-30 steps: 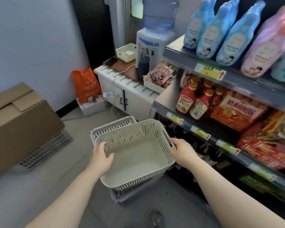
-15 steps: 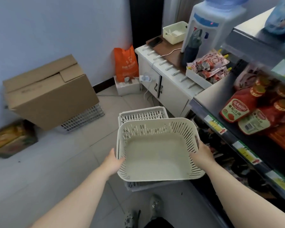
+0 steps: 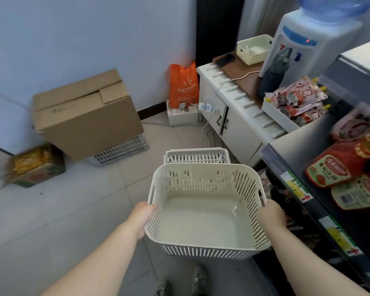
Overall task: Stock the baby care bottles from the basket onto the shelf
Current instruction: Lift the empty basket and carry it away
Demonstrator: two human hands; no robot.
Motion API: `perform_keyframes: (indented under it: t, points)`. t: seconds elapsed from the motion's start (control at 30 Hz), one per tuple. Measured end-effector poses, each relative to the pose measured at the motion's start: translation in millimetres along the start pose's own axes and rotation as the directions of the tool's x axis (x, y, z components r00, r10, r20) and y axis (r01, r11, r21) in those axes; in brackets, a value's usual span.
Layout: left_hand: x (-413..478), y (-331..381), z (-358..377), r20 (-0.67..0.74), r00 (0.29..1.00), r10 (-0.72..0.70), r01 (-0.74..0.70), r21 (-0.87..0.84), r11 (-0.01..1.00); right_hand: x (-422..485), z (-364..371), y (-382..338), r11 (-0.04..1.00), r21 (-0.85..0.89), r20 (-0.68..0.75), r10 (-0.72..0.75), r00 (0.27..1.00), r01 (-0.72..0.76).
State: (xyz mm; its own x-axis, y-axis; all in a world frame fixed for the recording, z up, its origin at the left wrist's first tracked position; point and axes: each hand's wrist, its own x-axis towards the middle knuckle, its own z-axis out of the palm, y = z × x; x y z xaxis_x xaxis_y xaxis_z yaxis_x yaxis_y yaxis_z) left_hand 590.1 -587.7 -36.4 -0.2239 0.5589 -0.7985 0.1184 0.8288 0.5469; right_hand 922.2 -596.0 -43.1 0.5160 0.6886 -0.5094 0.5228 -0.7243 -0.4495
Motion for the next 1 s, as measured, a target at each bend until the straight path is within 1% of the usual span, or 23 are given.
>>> perform_keyframes:
  t: [0.1, 0.23, 0.33, 0.43, 0.6, 0.77, 0.9, 1.0]
  points:
    - [-1, 6, -14, -0.067, 0.998, 0.000, -0.006, -0.087, 0.996, -4, 2, -23, 1.000, 0.007, 0.012, -0.011, 1.000, 0.011]
    - [10, 8, -55, -0.176, 0.982, 0.062, -0.095, -0.185, 0.978, -14, 12, -66, 0.996, 0.056, 0.012, -0.068, 0.998, 0.067]
    - [45, 3, -98, -0.304, 0.947, 0.107, -0.176, -0.210, 0.962, -27, 24, -108, 0.983, 0.113, 0.030, -0.146, 0.989, 0.142]
    - [36, 26, -140, -0.396, 0.911, 0.114, -0.219, -0.230, 0.948, -39, 42, -155, 0.976, 0.140, 0.031, -0.173, 0.984, 0.167]
    - [44, 53, -233, -0.435, 0.889, 0.139, -0.286, -0.292, 0.913, -70, 91, -250, 0.956, 0.177, 0.024, -0.241, 0.970, 0.233]
    - [70, 78, -344, -0.425, 0.890, 0.167, -0.319, -0.317, 0.893, -108, 154, -349, 0.927, 0.179, 0.003, -0.337, 0.942, 0.331]
    - [84, 87, -418, -0.464, 0.873, 0.151, -0.326, -0.325, 0.888, -129, 200, -408, 0.917, 0.151, 0.064, -0.382, 0.922, 0.369]
    - [102, 96, -460, -0.480, 0.867, 0.133, -0.327, -0.345, 0.880, -136, 223, -449, 0.897, 0.114, 0.118, -0.438, 0.891, 0.426]
